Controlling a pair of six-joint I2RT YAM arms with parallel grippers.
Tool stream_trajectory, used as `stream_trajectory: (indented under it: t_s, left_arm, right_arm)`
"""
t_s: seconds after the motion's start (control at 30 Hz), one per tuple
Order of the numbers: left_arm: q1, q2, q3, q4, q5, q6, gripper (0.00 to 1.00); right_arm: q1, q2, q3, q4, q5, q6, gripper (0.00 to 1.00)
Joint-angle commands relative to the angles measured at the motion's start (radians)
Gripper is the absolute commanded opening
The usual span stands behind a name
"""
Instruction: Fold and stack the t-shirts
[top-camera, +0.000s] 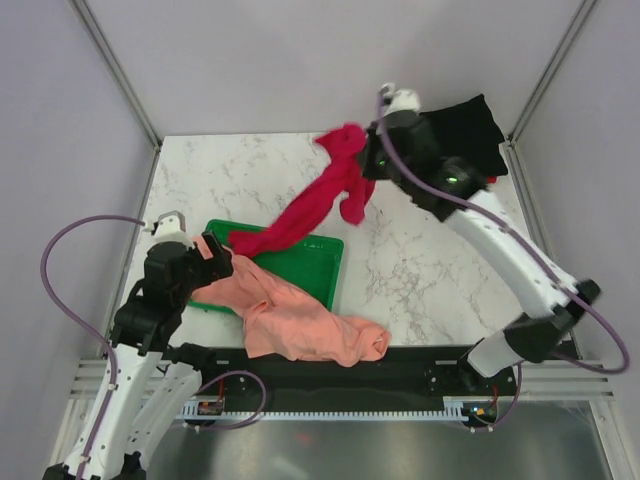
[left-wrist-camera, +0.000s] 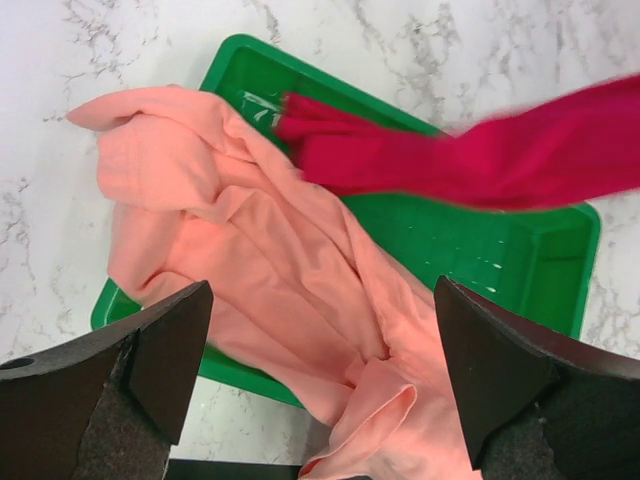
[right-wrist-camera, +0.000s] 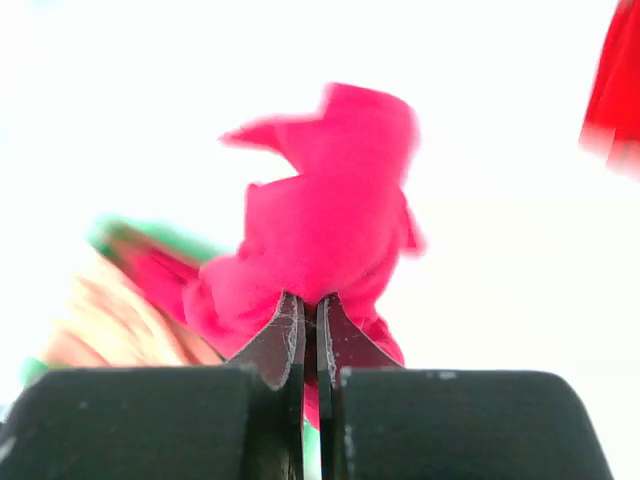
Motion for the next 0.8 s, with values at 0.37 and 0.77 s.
stream_trajectory:
  t_s: [0.37,0.77]
  left_arm:
    - [0.170,0.551,0.194,-0.038,0.004,-0.002,1.00]
    - [0.393,0.815,0.085,0.065,0.146,0.021,0.93]
  right_arm:
    - [-0.003,-0.584,0.085,-0.031,0.284,0.031,0.00]
    - [-0.003,-0.682,-0.025,-0.100,0.187,0.091,0.00]
